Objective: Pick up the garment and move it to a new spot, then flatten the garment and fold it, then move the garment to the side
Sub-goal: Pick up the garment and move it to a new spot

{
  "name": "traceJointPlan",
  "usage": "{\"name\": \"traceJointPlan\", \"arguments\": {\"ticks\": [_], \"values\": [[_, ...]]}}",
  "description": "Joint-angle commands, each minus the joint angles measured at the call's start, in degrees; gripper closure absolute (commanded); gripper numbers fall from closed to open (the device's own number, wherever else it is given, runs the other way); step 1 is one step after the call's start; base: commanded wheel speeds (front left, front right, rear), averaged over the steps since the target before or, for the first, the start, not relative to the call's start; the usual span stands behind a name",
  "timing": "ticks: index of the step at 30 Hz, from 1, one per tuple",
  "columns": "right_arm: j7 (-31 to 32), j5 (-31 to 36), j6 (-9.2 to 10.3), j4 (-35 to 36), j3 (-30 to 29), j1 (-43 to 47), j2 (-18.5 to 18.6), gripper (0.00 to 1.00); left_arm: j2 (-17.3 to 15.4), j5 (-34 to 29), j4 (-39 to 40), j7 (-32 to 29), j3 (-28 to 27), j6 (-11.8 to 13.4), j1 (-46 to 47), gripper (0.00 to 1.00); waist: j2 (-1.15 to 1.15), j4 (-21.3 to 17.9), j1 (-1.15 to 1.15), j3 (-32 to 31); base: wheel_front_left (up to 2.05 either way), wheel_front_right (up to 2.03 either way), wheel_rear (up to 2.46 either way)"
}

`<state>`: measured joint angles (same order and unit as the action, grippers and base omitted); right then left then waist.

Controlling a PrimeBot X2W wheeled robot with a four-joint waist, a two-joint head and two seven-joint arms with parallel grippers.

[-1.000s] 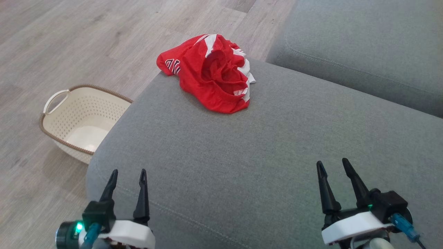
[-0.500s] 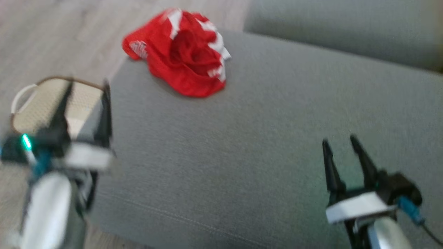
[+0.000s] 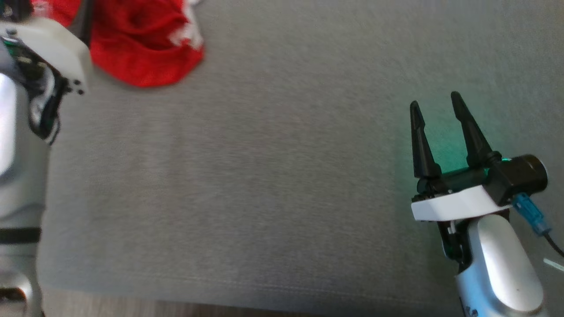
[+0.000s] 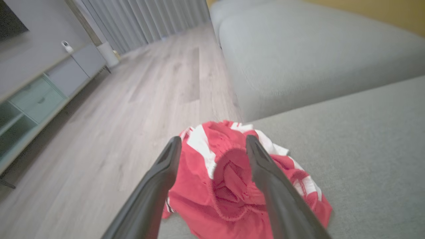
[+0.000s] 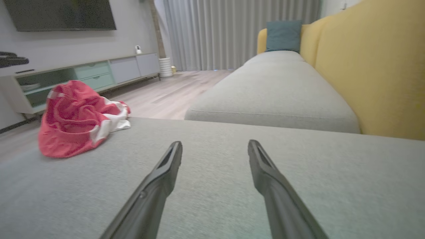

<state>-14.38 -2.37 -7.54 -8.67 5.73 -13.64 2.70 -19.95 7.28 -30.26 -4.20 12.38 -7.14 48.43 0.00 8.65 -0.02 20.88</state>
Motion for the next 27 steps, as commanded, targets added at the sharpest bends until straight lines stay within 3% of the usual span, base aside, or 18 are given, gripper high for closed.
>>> {"name": "traceJointPlan", "arguments": {"ticks": [1, 5, 10, 11, 12, 13, 14, 21, 27], "values": [[-0.62, 0.16, 0.05, 2.29, 1.61, -1.4, 0.18, 0.0, -3.85, 0.38, 0.32, -0.69, -1.7, -0.11, 2.76, 0.0, 0.0, -5.57, 0.02, 5.72, 0.0, 0.0, 0.0], [-0.62, -0.39, 0.05, 2.71, 1.51, -2.27, 0.18, 0.0, -6.22, 0.61, -6.63, -3.38, -1.33, 0.07, 6.21, 0.0, 0.0, -7.68, 0.02, 7.8, 0.0, 0.0, 0.0], [-0.62, -1.25, 0.05, 3.13, 1.53, -2.98, 0.18, 0.0, -7.57, 0.0, -12.32, -2.47, -2.45, 3.47, 8.62, 0.0, 0.0, -9.06, 0.02, 8.45, 0.0, 0.0, 0.0], [-0.62, -1.41, 0.05, 3.14, 1.57, -2.98, 0.18, 0.0, -7.59, -0.08, -13.18, -2.21, -2.53, 4.05, 8.91, 0.13, 0.0, -9.18, 0.02, 8.36, 0.0, 0.0, 0.0], [-0.62, -1.54, 0.05, 3.12, 1.6, -2.96, 0.18, 0.0, -7.63, -0.18, -13.9, -1.93, -2.5, 4.42, 9.22, 0.36, 0.0, -9.25, 0.02, 8.21, 0.0, 0.0, 0.0], [-0.62, -1.72, 0.05, 3.07, 1.62, -2.9, 0.18, 0.0, -7.61, -0.3, -14.42, -1.51, -2.43, 4.78, 9.53, 0.73, 0.0, -9.27, 0.02, 7.97, 0.0, 0.0, 0.0], [-0.62, -1.87, 0.05, 2.98, 1.63, -2.82, 0.18, 0.0, -7.56, -0.41, -14.88, -1.1, -2.33, 5.09, 9.78, 1.0, 0.0, -9.24, 0.02, 7.65, 0.0, 0.0, 0.0], [-0.62, -2.66, 0.05, 2.21, 1.83, -2.03, 0.18, 0.0, -6.7, -0.99, -16.42, 2.84, -0.8, 5.26, 10.95, 1.0, 0.0, -8.52, 0.02, 3.63, 0.0, 0.0, 0.0], [-0.62, -3.54, 0.05, 1.22, 1.42, -0.37, 0.18, 0.0, -5.83, -2.67, -14.15, 6.85, 3.12, 2.73, 12.02, 1.0, 0.0, -8.41, 0.02, -2.54, 0.0, 0.0, 0.0]]}}
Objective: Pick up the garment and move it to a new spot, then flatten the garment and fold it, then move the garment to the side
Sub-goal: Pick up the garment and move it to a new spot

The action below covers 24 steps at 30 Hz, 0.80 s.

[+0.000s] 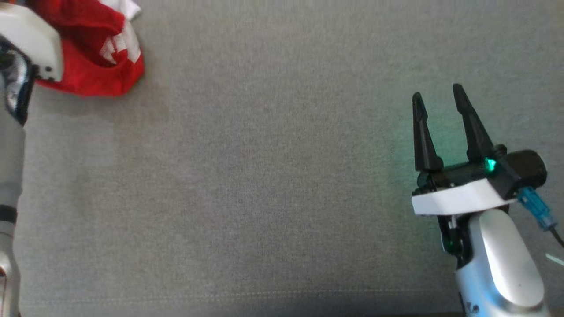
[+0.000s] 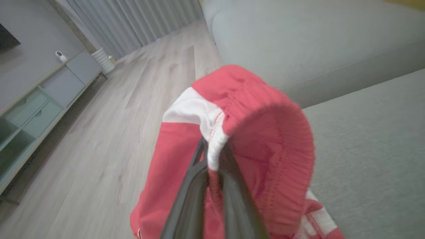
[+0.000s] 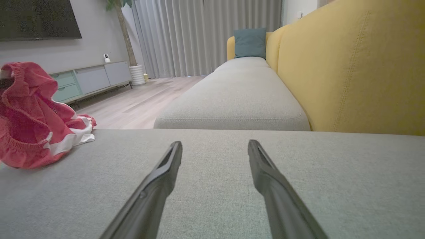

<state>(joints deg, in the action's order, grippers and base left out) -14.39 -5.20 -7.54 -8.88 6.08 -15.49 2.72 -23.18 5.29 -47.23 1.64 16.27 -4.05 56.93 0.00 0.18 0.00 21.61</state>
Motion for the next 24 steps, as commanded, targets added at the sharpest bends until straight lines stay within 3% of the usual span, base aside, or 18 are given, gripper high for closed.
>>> {"name": "traceJointPlan", "arguments": {"ticks": [1, 13, 20, 24], "values": [[-0.61, -0.96, 0.05, 1.28, 1.09, 1.8, 0.16, 0.0, -2.42, -1.01, 3.54, 1.56, 0.05, -0.76, 3.76, 1.0, 0.0, -0.11, 0.0, -4.36, 0.0, 0.0, 0.0], [-0.61, -3.24, 0.05, 0.0, 1.36, 5.3, 0.16, 0.0, 1.93, -0.4, 13.23, 4.35, 10.63, -3.3, 4.46, 1.0, 0.0, -5.92, 0.0, -13.19, 0.0, 0.0, 0.0], [-0.61, -3.95, 0.05, 0.39, 1.47, 6.06, 0.16, 0.0, 4.72, 4.69, 19.92, 5.67, 23.04, -3.42, 4.23, 1.0, 0.0, -11.62, 0.0, -13.01, 0.0, 0.0, 0.0], [-0.61, -4.98, 0.05, 0.93, 1.58, 5.76, 0.16, 0.0, 7.05, 7.86, 19.77, 7.33, 30.46, -3.43, 2.14, 1.0, 0.0, -14.74, 0.0, -10.4, 0.0, 0.0, 0.0]]}}
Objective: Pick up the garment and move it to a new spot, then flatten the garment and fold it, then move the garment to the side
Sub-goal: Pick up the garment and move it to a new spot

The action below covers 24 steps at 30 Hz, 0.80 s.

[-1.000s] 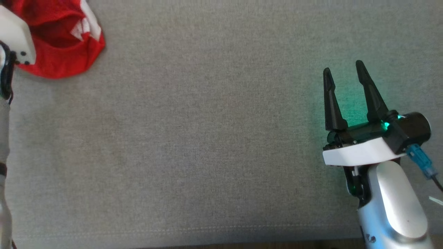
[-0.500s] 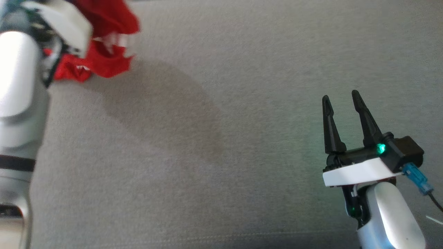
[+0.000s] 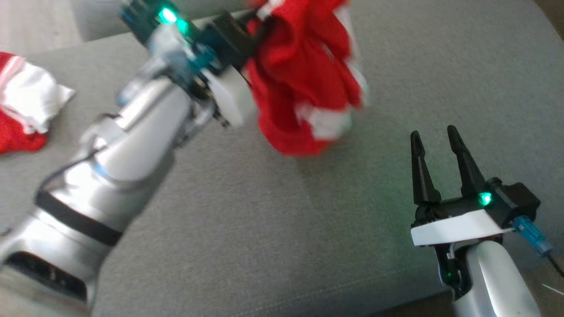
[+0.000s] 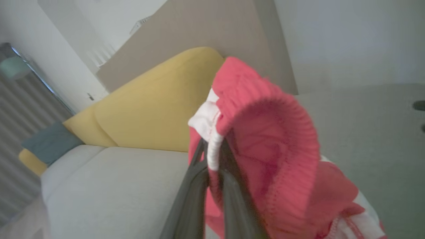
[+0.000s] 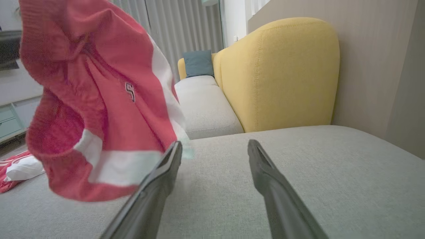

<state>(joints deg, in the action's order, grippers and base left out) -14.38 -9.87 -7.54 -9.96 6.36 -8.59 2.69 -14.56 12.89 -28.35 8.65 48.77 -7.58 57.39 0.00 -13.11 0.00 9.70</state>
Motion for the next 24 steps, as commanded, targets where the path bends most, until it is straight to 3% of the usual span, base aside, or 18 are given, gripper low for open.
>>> {"name": "traceJointPlan", "arguments": {"ticks": [1, 6, 11, 12, 13, 14, 15, 24], "values": [[-0.62, -0.6, 0.05, 2.07, 1.43, -1.22, 0.19, 0.0, -1.06, 0.86, 0.23, 0.56, -0.79, 0.1, 0.75, 1.0, 0.0, -1.95, 0.0, 2.01, 0.0, 0.0, 0.0], [-0.62, -1.66, 0.05, 2.29, 2.07, -1.52, 0.19, 0.0, 0.87, 3.14, -4.41, 2.19, 4.04, 0.1, -4.93, 1.0, 0.0, -3.68, 0.0, 3.71, 0.0, 0.0, 0.0], [-0.62, -1.91, 0.05, 2.21, 1.92, -1.31, 0.19, 0.0, 2.83, 4.87, -8.2, 4.08, 5.0, 0.96, -10.48, 1.0, 0.0, -3.69, 0.0, 3.91, 0.0, 0.0, 0.0], [-0.62, -1.9, 0.05, 2.13, 1.91, -1.21, 0.19, 0.0, 3.32, 5.16, -8.65, 4.41, 5.02, 1.29, -11.37, 0.82, 0.0, -3.47, 0.0, 3.83, 0.0, 0.0, 0.0], [-0.62, -1.87, 0.05, 2.06, 1.89, -1.13, 0.19, 0.0, 3.79, 5.37, -9.02, 4.71, 5.05, 1.59, -12.11, 0.58, 0.0, -3.17, 0.0, 3.71, 0.0, 0.0, 0.0], [-0.62, -1.83, 0.05, 2.01, 1.87, -1.03, 0.19, 0.0, 4.24, 5.5, -9.24, 5.04, 5.02, 2.0, -12.75, 0.11, 0.0, -2.85, 0.0, 3.55, 0.0, 0.0, 0.0], [-0.62, -1.77, 0.05, 1.98, 1.86, -0.95, 0.19, 0.0, 4.67, 5.69, -9.39, 5.31, 4.92, 2.33, -13.33, 0.0, 0.0, -2.52, 0.0, 3.4, 0.0, 0.0, 0.0], [-0.62, -0.72, 0.05, 1.04, 0.84, 0.16, 0.19, 0.0, 6.6, 9.78, -5.09, 6.31, -1.87, 7.22, -18.92, 0.0, 0.0, 1.61, 0.0, -0.27, 0.0, 0.0, 0.0]]}}
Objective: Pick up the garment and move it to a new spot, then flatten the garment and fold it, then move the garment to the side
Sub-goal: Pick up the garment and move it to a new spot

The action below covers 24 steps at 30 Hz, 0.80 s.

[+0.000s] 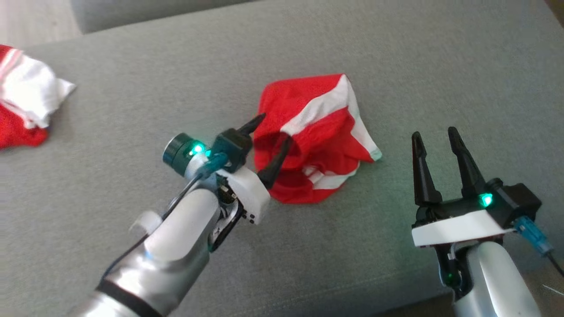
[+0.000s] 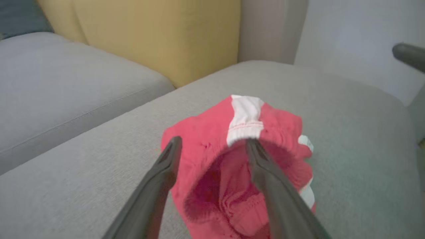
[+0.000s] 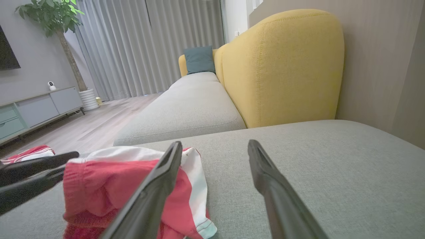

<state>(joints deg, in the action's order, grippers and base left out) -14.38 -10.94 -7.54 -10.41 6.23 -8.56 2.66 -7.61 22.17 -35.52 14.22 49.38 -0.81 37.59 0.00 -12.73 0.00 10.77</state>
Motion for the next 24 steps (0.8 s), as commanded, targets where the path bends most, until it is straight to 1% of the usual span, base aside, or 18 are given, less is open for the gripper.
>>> {"name": "traceJointPlan", "arguments": {"ticks": [1, 6, 7, 8, 12, 19, 24], "values": [[-0.62, 0.61, 0.05, 1.19, 0.96, 0.39, 0.21, 0.0, -0.3, 1.39, 3.37, 0.75, -4.01, 1.07, -0.5, 0.0, 0.0, 1.74, 0.0, -2.07, 0.0, 0.0, 0.0], [-0.62, 1.83, 0.05, 0.06, -0.05, 2.23, 0.21, 0.0, -0.81, 3.15, 9.91, 0.76, -10.01, 3.63, -8.94, 0.0, 0.0, 4.31, 0.0, -5.89, 0.0, 0.0, 0.0], [-0.62, 1.83, 0.05, 0.06, -0.05, 2.23, 0.21, 0.0, -0.81, 3.15, 9.91, 0.76, -10.01, 3.63, -8.94, 0.0, 0.0, 4.31, 0.0, -5.89, 0.0, 0.0, 0.0], [-0.62, 2.33, 0.05, -0.2, -0.53, 2.84, 0.21, 0.0, -0.87, 3.34, 12.43, 0.76, -12.23, 4.59, -12.37, 0.0, 0.0, 5.21, 0.0, -7.16, 0.0, 0.0, 0.0], [-0.62, 2.93, 0.05, -0.66, -1.14, 4.25, 0.21, 0.0, -0.47, 3.46, 16.96, 0.77, -17.18, 6.95, -19.47, 0.0, 0.0, 6.57, 0.0, -9.7, 0.0, 0.0, 0.0], [-0.62, 2.56, 0.05, -0.85, -1.61, 6.49, 0.21, 0.0, 1.1, 0.89, 23.53, 0.77, -25.12, 10.88, -30.35, 0.0, 0.0, 8.08, 0.0, -11.73, 0.0, 0.0, 0.0], [-0.62, 2.19, 0.05, -0.56, -2.0, 7.83, 0.21, 0.0, 1.79, -2.48, 27.12, 0.77, -29.27, 12.37, -35.96, 0.0, 0.0, 8.56, 0.0, -12.43, 0.0, 0.0, 0.0]]}}
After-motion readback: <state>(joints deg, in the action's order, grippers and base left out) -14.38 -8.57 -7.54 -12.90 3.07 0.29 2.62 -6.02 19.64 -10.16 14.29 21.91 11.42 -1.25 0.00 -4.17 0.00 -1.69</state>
